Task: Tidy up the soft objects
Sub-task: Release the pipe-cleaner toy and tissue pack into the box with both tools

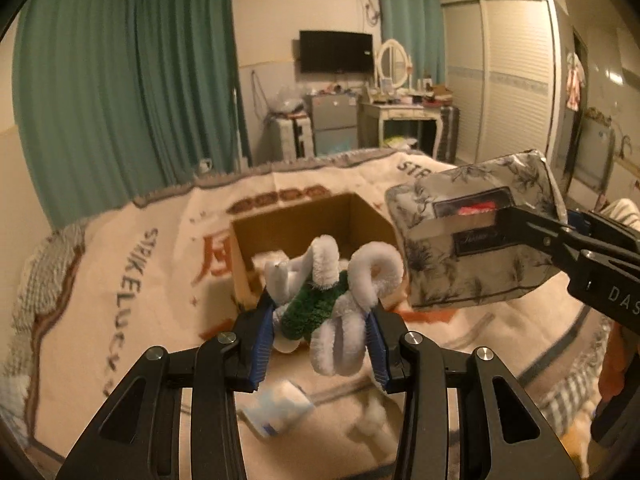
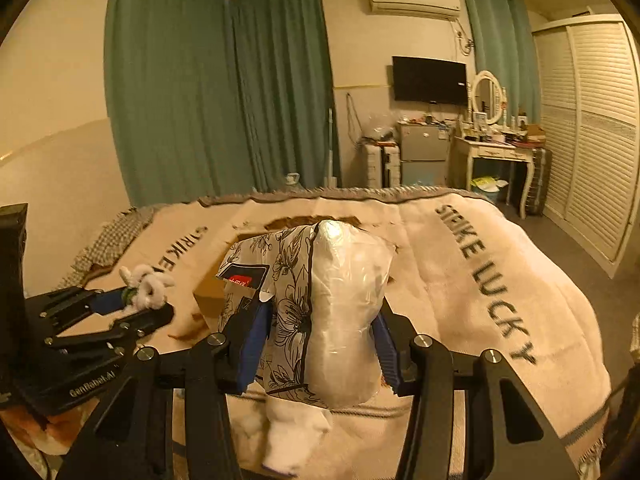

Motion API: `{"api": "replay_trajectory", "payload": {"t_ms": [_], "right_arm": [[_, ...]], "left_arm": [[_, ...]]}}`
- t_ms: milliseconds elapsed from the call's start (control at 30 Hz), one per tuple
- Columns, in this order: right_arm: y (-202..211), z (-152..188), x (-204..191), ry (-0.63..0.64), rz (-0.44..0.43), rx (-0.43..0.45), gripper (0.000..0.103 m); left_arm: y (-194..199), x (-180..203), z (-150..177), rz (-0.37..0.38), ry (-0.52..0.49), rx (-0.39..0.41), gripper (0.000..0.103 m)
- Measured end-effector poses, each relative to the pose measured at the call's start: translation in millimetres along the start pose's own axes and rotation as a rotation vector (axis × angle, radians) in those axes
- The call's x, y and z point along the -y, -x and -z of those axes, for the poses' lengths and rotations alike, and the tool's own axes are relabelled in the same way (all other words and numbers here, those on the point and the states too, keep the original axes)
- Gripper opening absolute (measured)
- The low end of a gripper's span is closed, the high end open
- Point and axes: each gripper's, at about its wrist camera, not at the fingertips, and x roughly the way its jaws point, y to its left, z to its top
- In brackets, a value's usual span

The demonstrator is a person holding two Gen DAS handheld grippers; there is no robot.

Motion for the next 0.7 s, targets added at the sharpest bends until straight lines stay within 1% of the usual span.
{"api": "replay_trajectory", "payload": {"t_ms": [200,367,533,633,700], "right_arm": [[-44.6,-27.6,0.4,0.007,-0.03,-0.002,0.048],[-92.7,-53.7,4.8,0.016,-0.014,-0.002,0.048],[-147.6,-71.7,12.9,0.018,0.01,-0.027,0.048],[-179.2,-74.7,17.7,0.004,0.01,-0.054,0.048],[-199.1,-71.8,18.6,-0.003,0.004,-0.076,0.048]], "left_arm": [[-40.8,-17.7,-32.1,-0.023,0.005,-0.011,0.04],[-79.6,-30.1,-53.0,-0.032,0.018,-0.019,0.04],[-123.4,-39.8,-63.1,-0.034,0.035,-0.048,0.04],[-150.4,-42.5,-63.8,-0.039,0.037,-0.077,0.04],[-165.3,-42.7,-60.2,-0.053,0.025,-0.085,0.043]]}}
